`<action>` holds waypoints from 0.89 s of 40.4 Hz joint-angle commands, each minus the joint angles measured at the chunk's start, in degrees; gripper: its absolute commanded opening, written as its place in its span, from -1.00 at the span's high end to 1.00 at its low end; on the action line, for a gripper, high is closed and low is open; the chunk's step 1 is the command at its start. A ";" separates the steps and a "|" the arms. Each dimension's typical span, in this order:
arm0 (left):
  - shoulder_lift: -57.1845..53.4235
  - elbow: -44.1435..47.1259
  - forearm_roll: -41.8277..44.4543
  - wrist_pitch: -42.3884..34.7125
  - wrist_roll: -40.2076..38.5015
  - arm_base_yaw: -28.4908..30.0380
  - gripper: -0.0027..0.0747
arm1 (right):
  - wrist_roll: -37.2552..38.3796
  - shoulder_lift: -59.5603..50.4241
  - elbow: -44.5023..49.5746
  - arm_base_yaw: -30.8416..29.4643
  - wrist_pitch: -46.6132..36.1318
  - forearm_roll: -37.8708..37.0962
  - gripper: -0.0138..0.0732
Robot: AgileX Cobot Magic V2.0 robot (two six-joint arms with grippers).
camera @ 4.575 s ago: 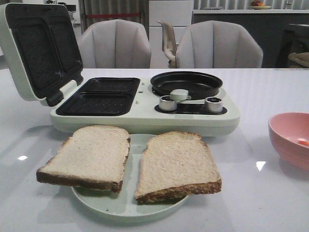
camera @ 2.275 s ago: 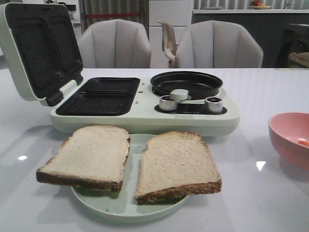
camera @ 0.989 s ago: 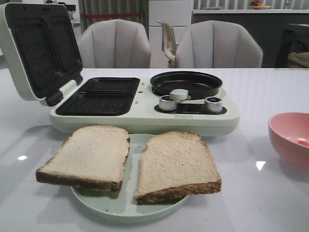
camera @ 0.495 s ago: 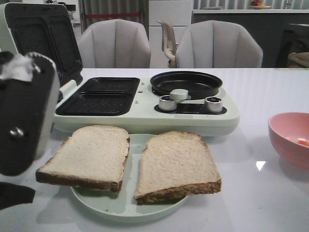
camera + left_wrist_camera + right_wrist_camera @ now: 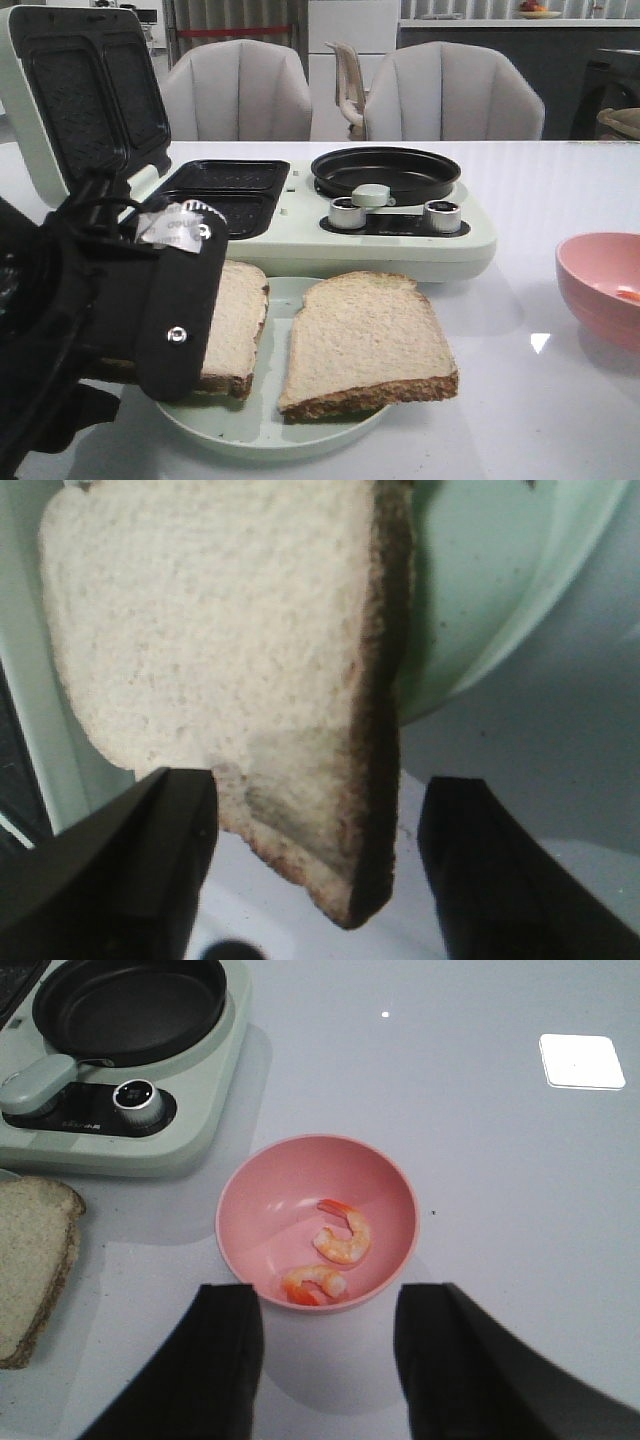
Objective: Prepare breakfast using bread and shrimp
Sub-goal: 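Grasp the bread slice nearest the left gripper and lift it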
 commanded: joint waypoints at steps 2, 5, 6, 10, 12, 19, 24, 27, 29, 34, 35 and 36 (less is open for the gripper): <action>-1.15 -1.52 1.38 3.11 -1.03 -0.43 -0.07 | -0.33 0.65 -1.61 -0.26 -4.08 -0.05 -0.31; -1.15 -1.52 1.38 2.96 -1.03 -0.43 0.05 | -0.33 0.65 -1.61 -0.26 -4.08 -0.05 -0.31; -1.15 -1.52 1.38 2.81 -1.03 -0.43 0.10 | -0.33 0.65 -1.61 -0.26 -4.08 -0.05 -0.31; -1.15 -1.52 0.59 3.07 -1.03 -0.43 0.26 | -0.33 0.65 -1.61 -0.26 -4.08 -0.05 -0.31; -1.15 -1.52 -0.16 3.66 -1.03 -0.43 0.36 | -0.33 0.65 -1.61 -0.26 -4.08 -0.05 -0.31; -2.47 -1.52 -3.67 6.36 -1.03 -0.57 0.66 | -0.33 0.65 -1.61 -0.26 -4.08 -0.05 -0.31; -5.68 -1.52 -6.18 8.27 -1.03 -2.01 0.67 | -0.33 0.65 -1.61 -0.26 -4.08 -0.05 -0.31; -8.61 -1.52 -6.30 8.88 -0.93 -3.43 0.67 | -0.33 0.65 -1.61 -0.26 -4.08 -0.05 -0.31; -10.94 -1.52 -6.30 9.92 -0.68 -4.64 0.67 | -0.33 0.65 -1.61 -0.26 -4.08 -0.05 -0.31; -17.27 -1.52 -5.49 14.70 -0.31 -8.09 0.67 | -0.33 0.65 -1.61 -0.26 -4.08 -0.05 -0.31; -18.63 -1.52 -4.95 15.87 -0.31 -8.58 0.67 | -0.33 0.65 -1.61 -0.26 -4.08 -0.05 -0.31; -19.30 -1.52 -4.23 16.65 -0.31 -8.99 0.67 | -0.33 0.65 -1.61 -0.26 -4.08 -0.05 -0.31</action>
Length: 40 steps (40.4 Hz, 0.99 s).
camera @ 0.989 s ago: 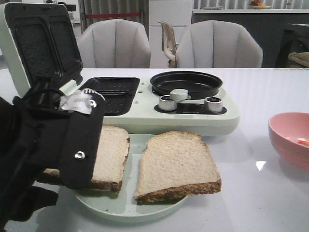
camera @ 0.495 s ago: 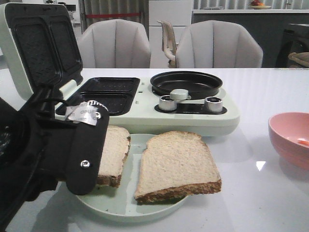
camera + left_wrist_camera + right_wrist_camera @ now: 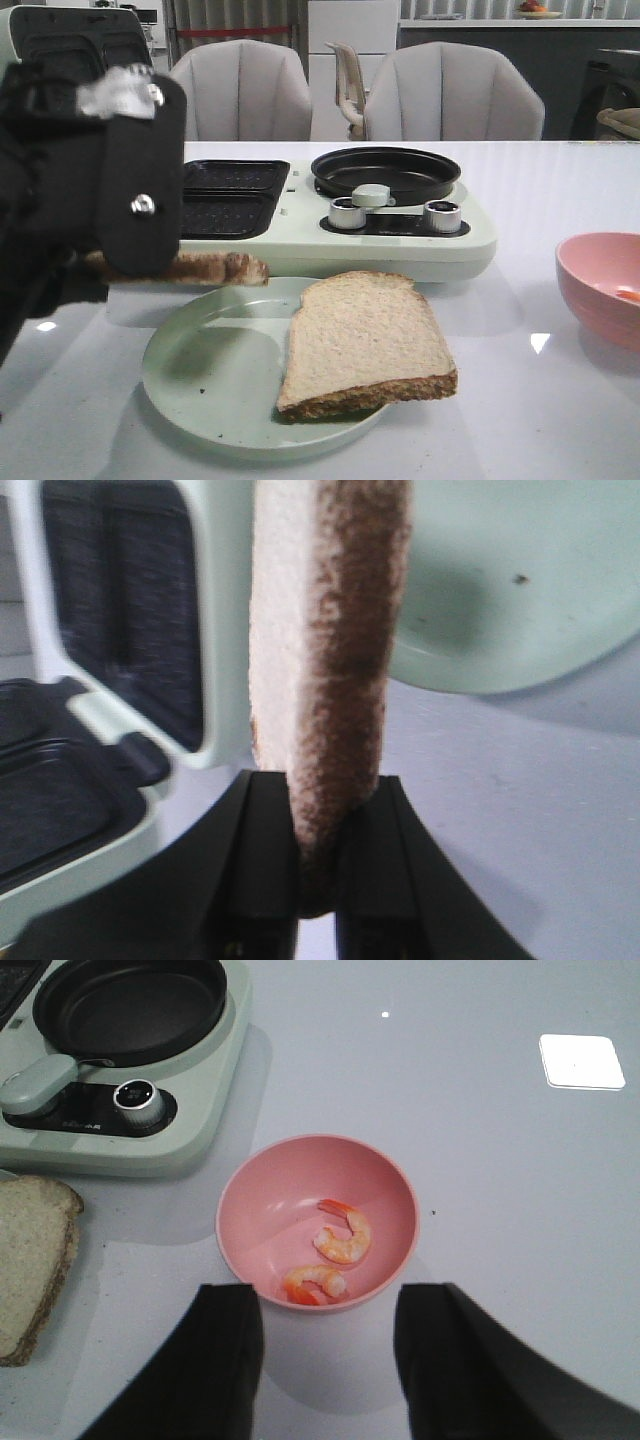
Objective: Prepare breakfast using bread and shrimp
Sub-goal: 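Carry the bread with the left gripper onto the sandwich maker plate, release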
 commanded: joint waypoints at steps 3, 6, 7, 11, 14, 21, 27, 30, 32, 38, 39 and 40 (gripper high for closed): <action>-7.75 -1.23 7.12 6.67 -0.29 -2.20 0.67 | -0.33 0.65 -1.61 -0.26 -4.08 -0.05 -0.31; -9.47 -1.23 12.07 6.55 -0.29 -1.47 0.67 | -0.33 0.65 -1.61 -0.26 -4.08 -0.05 -0.31; -9.58 -1.23 13.06 6.40 -0.44 -1.06 0.67 | -0.33 0.65 -1.61 -0.26 -4.08 -0.05 -0.31; -9.19 -1.23 19.81 4.07 -0.52 2.12 0.67 | -0.33 0.65 -1.61 -0.26 -4.08 -0.05 -0.31; -8.01 -2.02 21.78 -0.11 -0.52 5.34 0.67 | -0.33 0.65 -1.61 -0.26 -4.08 -0.05 -0.31; -2.93 -7.06 22.02 -6.52 -0.52 14.64 0.67 | -0.33 0.65 -1.61 -0.26 -4.01 -0.05 -0.31; 3.22 -13.67 22.82 -13.32 -0.52 20.63 0.67 | -0.33 0.65 -1.61 -0.26 -4.01 -0.05 -0.31; 6.96 -17.46 22.94 -14.36 -0.52 22.91 0.67 | -0.33 0.65 -1.61 -0.26 -4.01 -0.05 -0.31; 9.41 -20.00 22.94 -14.64 -0.52 24.13 0.67 | -0.33 0.65 -1.61 -0.26 -4.01 -0.05 -0.31; 16.83 -27.42 23.07 -14.64 -0.52 26.96 0.67 | -0.33 0.65 -1.61 -0.26 -4.01 -0.05 -0.31; 17.75 -28.80 23.07 -14.76 -0.52 27.44 0.67 | -0.33 0.65 -1.61 -0.26 -4.01 -0.05 -0.31; 18.66 -29.84 23.07 -14.76 -0.52 27.80 0.67 | -0.33 0.65 -1.61 -0.26 -4.01 -0.05 -0.31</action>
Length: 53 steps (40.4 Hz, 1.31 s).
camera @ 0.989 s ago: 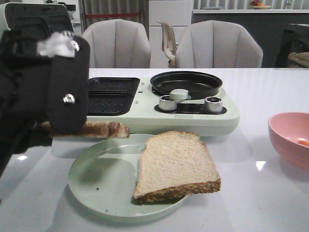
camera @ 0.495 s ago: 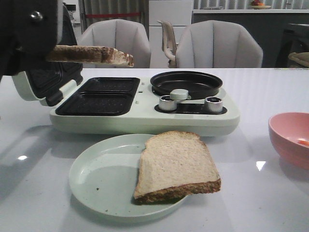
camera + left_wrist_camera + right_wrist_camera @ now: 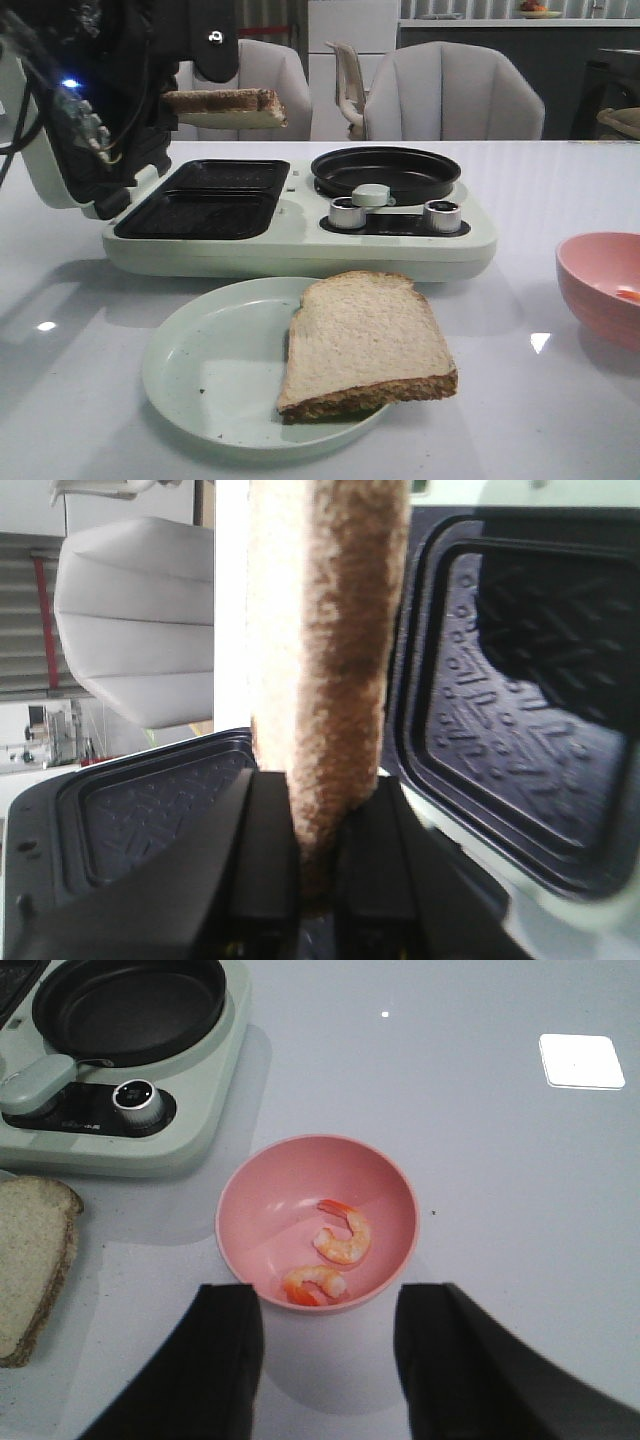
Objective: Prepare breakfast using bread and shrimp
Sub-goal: 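Carry the bread with the left gripper onto the sandwich maker plate, release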
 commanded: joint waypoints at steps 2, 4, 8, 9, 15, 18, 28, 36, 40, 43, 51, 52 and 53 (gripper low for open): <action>2.31 -7.34 1.79 1.40 -0.52 1.99 0.67 | -0.33 0.65 -1.61 -0.26 -4.01 -0.05 -0.31; 4.26 -9.49 1.79 0.72 -0.52 2.92 0.67 | -0.33 0.65 -1.61 -0.26 -4.01 -0.05 -0.31; 7.84 -13.37 1.79 -1.53 -0.52 4.74 0.67 | -0.33 0.65 -1.61 -0.26 -4.01 -0.05 -0.31; 8.51 -14.40 1.79 -1.96 -0.52 5.21 0.67 | -0.33 0.65 -1.61 -0.26 -4.01 -0.05 -0.31; 12.89 -19.30 1.79 -3.42 -0.52 7.03 0.67 | -0.33 0.65 -1.61 -0.26 -4.01 -0.05 -0.31; 15.04 -21.96 1.79 -3.42 -0.52 7.91 0.67 | -0.33 0.65 -1.61 -0.26 -4.01 -0.05 -0.31; 19.02 -26.02 1.86 -3.42 -0.52 9.55 0.64 | -0.33 0.65 -1.61 -0.26 -4.01 -0.05 -0.31; 20.18 -26.02 1.86 -3.42 -0.52 10.19 0.17 | -0.33 0.65 -1.61 -0.26 -4.01 -0.05 -0.31; 20.30 -25.77 1.86 -3.93 -0.52 10.19 -0.12 | -0.33 0.65 -1.61 -0.26 -4.01 -0.05 -0.31; 20.30 -25.77 1.86 -4.33 -0.52 10.19 -0.31 | -0.33 0.65 -1.61 -0.26 -4.01 -0.05 -0.31; 20.30 -25.77 1.86 -4.66 -0.52 10.19 -0.39 | -0.33 0.65 -1.61 -0.26 -4.01 -0.05 -0.31; 20.30 -25.77 1.86 -4.24 -0.52 10.19 -0.39 | -0.33 0.65 -1.61 -0.26 -4.01 -0.05 -0.31; 20.30 -25.77 1.86 -4.30 -0.52 10.19 -0.39 | -0.33 0.65 -1.61 -0.26 -4.01 -0.05 -0.31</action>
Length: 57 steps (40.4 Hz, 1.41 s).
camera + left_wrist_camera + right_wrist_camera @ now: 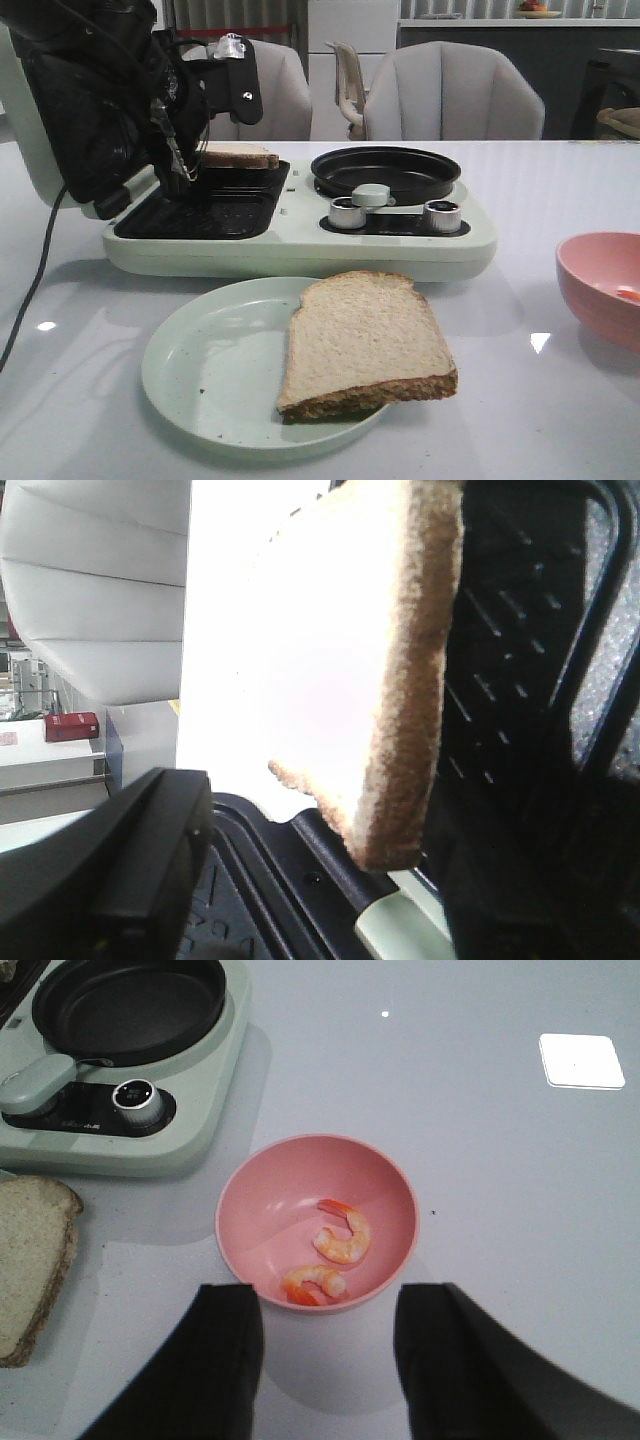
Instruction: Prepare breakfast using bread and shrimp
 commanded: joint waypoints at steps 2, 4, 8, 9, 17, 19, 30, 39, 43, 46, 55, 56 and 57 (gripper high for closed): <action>-3.75 -1.53 1.27 1.78 -0.52 0.15 -0.39 | -0.33 0.65 -1.61 -0.26 -4.01 -0.05 -0.31; -4.59 -0.76 1.27 1.65 -0.55 -0.09 -0.39 | -0.33 0.65 -1.61 -0.26 -4.01 -0.05 -0.31; -7.02 2.37 1.27 1.64 -0.55 -0.57 -0.39 | -0.33 0.65 -1.61 -0.26 -4.01 -0.05 -0.31; -7.81 3.48 1.27 1.64 -0.55 -0.55 -0.39 | -0.33 0.65 -1.61 -0.26 -4.01 -0.05 -0.31; -17.21 12.36 1.27 1.85 -0.55 -2.09 -0.39 | -0.33 0.65 -1.61 -0.26 -4.01 -0.05 -0.31; -19.49 14.57 1.27 2.72 -0.55 -3.24 -0.39 | -0.33 0.65 -1.61 -0.26 -4.01 -0.05 -0.31; -32.54 19.14 -24.66 18.45 0.59 -14.79 -0.39 | -0.33 0.65 -1.61 -0.26 -4.01 -0.05 -0.31; -44.20 19.14 -43.69 36.01 1.13 -26.60 -0.39 | -0.33 0.65 -1.61 -0.26 -4.01 -0.05 -0.31; -49.86 19.14 -54.01 39.51 1.13 -30.45 -0.39 | -0.33 0.65 -1.61 -0.26 -4.01 -0.05 -0.31; -54.26 19.27 -59.79 40.11 1.13 -32.27 -0.39 | -0.33 0.65 -1.61 -0.26 -4.01 -0.05 -0.31; -66.08 21.66 -68.03 40.69 1.13 -36.31 -0.39 | -0.33 0.65 -1.61 -0.26 -4.35 -0.05 -0.31; -67.49 22.25 -68.62 40.69 1.13 -36.55 -0.39 | -0.33 0.65 -1.61 -0.26 -4.74 -0.05 -0.31; -68.76 22.88 -68.95 40.69 1.13 -36.79 -0.39 | -0.33 0.65 -1.61 -0.26 -5.20 -0.05 -0.31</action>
